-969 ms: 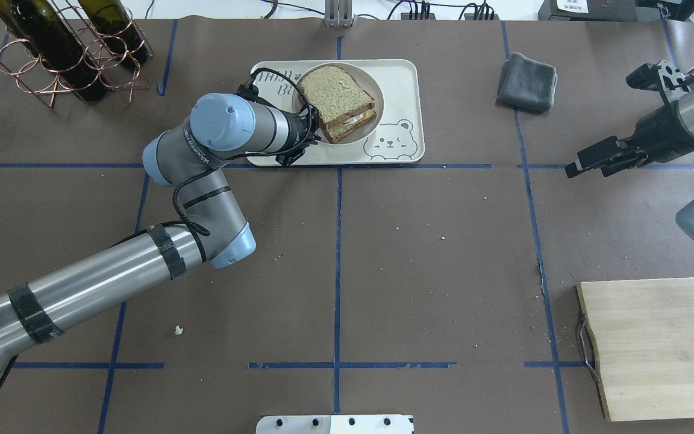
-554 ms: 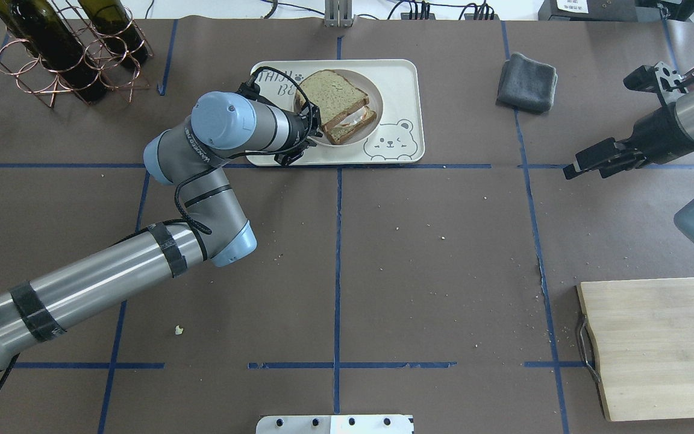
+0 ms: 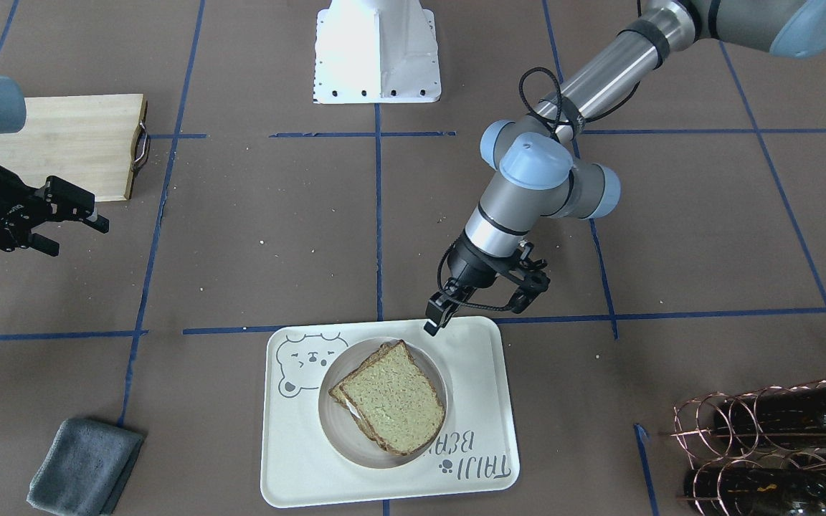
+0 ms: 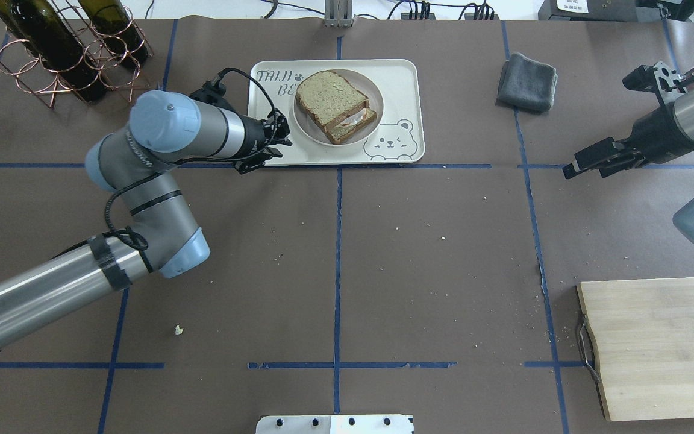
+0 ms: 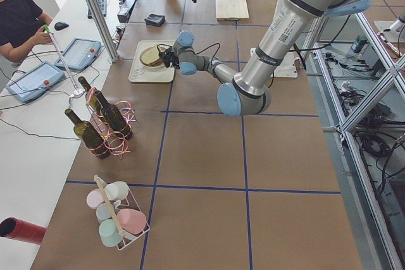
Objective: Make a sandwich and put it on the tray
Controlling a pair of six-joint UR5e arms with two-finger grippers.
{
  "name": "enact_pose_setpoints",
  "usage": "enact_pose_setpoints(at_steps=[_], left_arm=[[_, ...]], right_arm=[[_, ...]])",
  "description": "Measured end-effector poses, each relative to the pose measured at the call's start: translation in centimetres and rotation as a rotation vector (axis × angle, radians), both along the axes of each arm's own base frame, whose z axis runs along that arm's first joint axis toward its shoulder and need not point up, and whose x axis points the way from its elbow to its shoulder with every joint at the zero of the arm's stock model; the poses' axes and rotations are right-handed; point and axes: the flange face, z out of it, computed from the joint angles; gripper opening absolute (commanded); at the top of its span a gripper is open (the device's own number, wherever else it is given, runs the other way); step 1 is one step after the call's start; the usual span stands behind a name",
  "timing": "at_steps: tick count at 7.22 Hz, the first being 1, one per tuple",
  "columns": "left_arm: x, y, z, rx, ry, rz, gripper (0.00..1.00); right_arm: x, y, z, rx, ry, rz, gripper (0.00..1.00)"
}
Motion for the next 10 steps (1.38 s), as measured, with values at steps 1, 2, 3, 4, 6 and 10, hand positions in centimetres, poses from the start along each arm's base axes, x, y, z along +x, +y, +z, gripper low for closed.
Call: enact_pose_setpoints(at_steps=[1, 2, 3, 4, 6, 10], left_arm=[[-4.2, 2.1, 2.7, 0.104, -0.093, 0.066, 0.37], [-9.1, 3.9, 7.0, 0.224, -0.206, 0.14, 0.37], [-15.8, 4.6, 12.3, 0.348, -0.324, 0.236, 0.38], [-22.9, 4.7, 17.0, 0.454, -0.416, 0.328, 0.37], [-37.4, 5.2, 24.6, 0.61, -0.562, 0.451, 0.36], [-57.5, 5.5, 30.9, 0.545, -0.711, 0.662, 1.0]], right_arm=[[0.3, -0.4, 0.0, -0.009, 0.027, 0.024, 1.0], [1.0, -0.8, -0.1, -0.019, 0.057, 0.051, 1.0], [2.6, -1.3, -0.5, -0.019, 0.1, 0.067, 1.0], [5.1, -1.6, -1.1, 0.003, 0.151, 0.058, 1.0], [12.1, -1.6, -1.5, 0.068, 0.252, -0.007, 1.0], [18.3, 1.3, 1.8, 0.051, 0.301, -0.086, 1.0]])
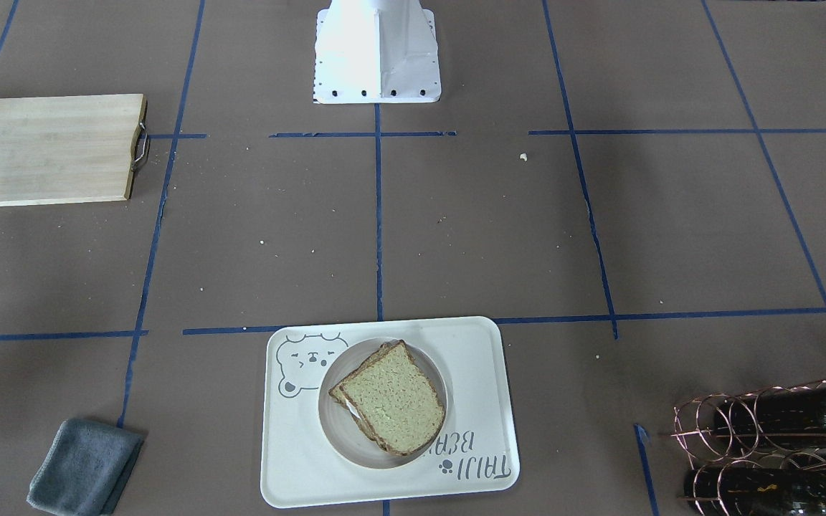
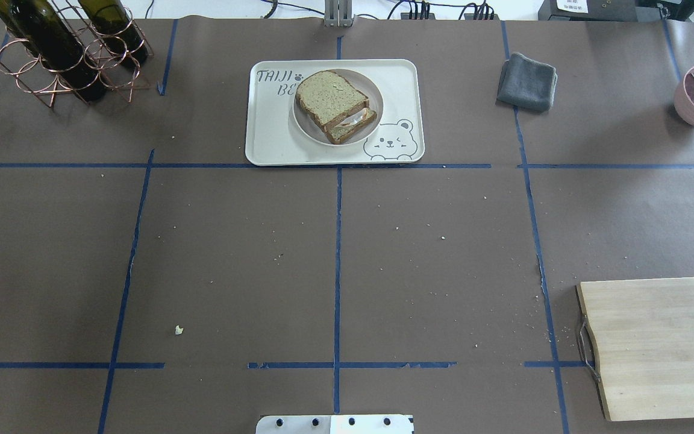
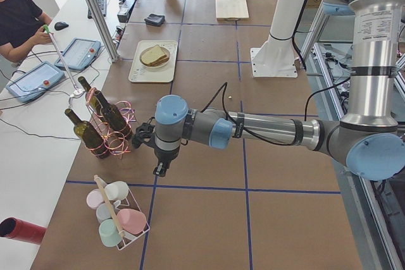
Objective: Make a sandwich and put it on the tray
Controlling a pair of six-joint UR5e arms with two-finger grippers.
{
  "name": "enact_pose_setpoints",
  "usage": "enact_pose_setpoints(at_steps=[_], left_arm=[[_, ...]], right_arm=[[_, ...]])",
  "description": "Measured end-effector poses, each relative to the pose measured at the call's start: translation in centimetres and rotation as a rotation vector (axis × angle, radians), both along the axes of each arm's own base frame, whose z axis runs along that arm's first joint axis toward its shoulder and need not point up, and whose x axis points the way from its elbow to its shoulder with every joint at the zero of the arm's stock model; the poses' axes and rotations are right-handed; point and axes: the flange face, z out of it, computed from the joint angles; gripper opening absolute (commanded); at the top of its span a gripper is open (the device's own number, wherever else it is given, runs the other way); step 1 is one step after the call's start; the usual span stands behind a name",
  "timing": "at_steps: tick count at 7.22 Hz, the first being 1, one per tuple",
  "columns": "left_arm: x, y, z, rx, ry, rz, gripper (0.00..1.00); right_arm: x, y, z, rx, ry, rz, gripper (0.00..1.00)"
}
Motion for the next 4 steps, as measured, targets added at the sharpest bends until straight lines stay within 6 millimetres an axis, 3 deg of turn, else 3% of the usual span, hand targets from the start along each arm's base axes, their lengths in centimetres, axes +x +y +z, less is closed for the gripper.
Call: enact_pose_setpoints(at_steps=[4], left_arm=[[-0.4, 2.2, 0.1, -0.067, 0.103, 0.018, 1.0]], right_arm=[[-0.7, -0.1, -0.8, 0.004, -0.011, -0.012, 1.0]])
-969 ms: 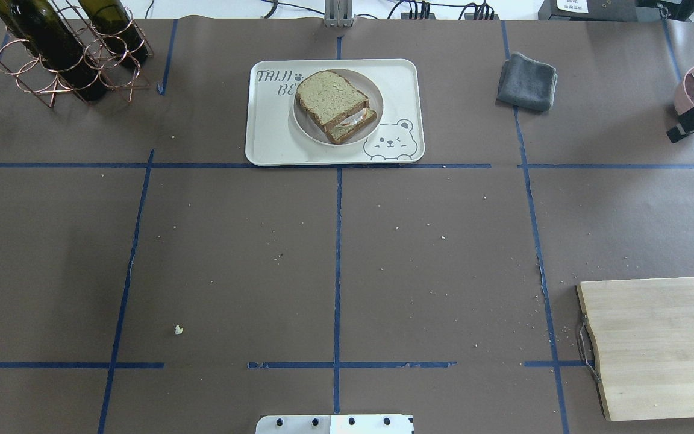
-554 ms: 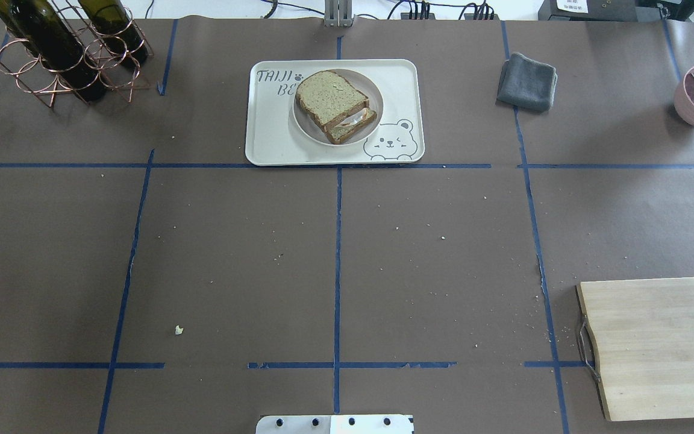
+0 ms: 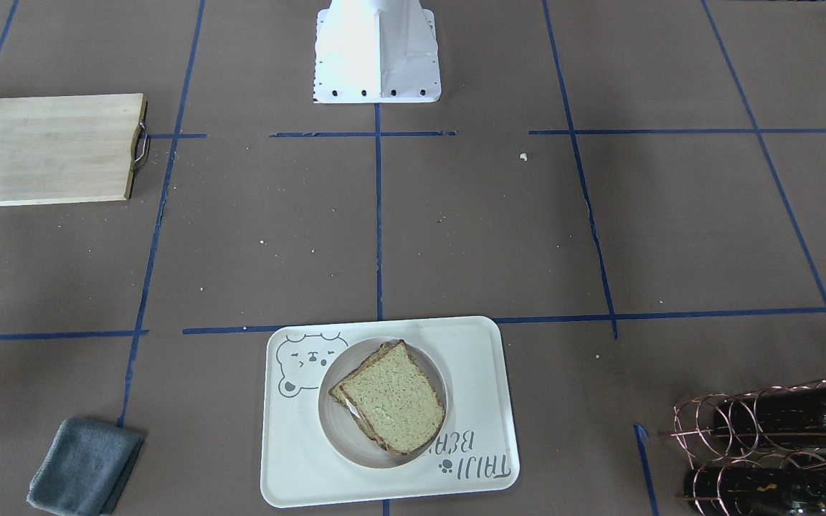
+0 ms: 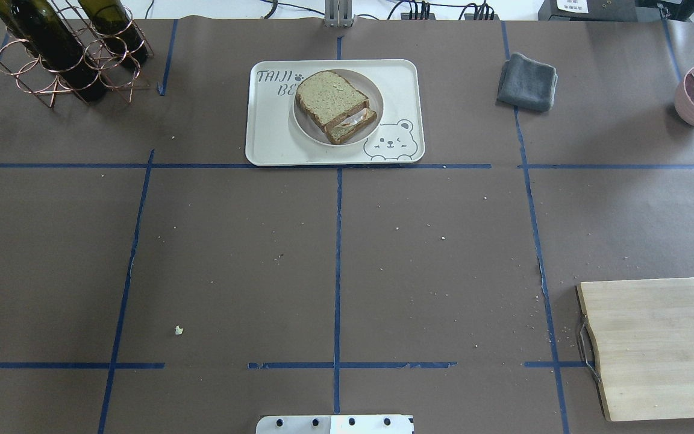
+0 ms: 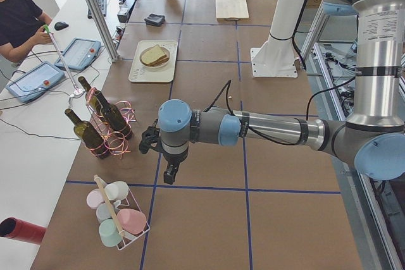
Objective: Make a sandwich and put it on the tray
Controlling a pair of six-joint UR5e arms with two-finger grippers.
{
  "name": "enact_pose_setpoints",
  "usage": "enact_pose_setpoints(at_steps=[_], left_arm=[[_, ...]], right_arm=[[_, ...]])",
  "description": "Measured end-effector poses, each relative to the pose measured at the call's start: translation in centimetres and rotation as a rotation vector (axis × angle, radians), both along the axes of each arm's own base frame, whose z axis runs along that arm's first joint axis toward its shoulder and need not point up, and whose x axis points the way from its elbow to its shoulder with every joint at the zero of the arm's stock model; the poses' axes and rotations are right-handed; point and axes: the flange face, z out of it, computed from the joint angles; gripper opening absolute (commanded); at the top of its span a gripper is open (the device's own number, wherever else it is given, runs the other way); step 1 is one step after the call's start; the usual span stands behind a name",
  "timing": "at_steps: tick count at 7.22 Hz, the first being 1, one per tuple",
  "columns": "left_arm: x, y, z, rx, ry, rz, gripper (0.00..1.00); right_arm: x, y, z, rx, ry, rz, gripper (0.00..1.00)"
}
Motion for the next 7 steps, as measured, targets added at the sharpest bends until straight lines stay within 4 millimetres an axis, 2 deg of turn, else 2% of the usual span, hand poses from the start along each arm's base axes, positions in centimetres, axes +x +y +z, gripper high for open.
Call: enact_pose_setpoints(at_steps=[2, 4, 6, 7], left_arm=[[0.0, 0.1, 0.1, -0.003, 0.009, 0.001, 1.0], [0.1, 0.7, 0.1, 0.0, 0.01, 0.004, 1.0], [0.1, 0.5, 0.4, 0.004, 0.01, 0.007, 1.0], [0.3, -0.1, 0.6, 0.002, 0.009, 0.011, 1.0]], right_arm=[[0.0, 0.2, -0.4, 0.01, -0.002, -0.001, 1.0], [0.1, 0.3, 0.4, 0.007, 0.011, 0.0, 1.0], [0.1, 0.3, 2.2, -0.025, 0.025, 0.0, 1.0], [0.7, 0.5, 4.5, -0.068, 0.035, 0.007, 1.0]])
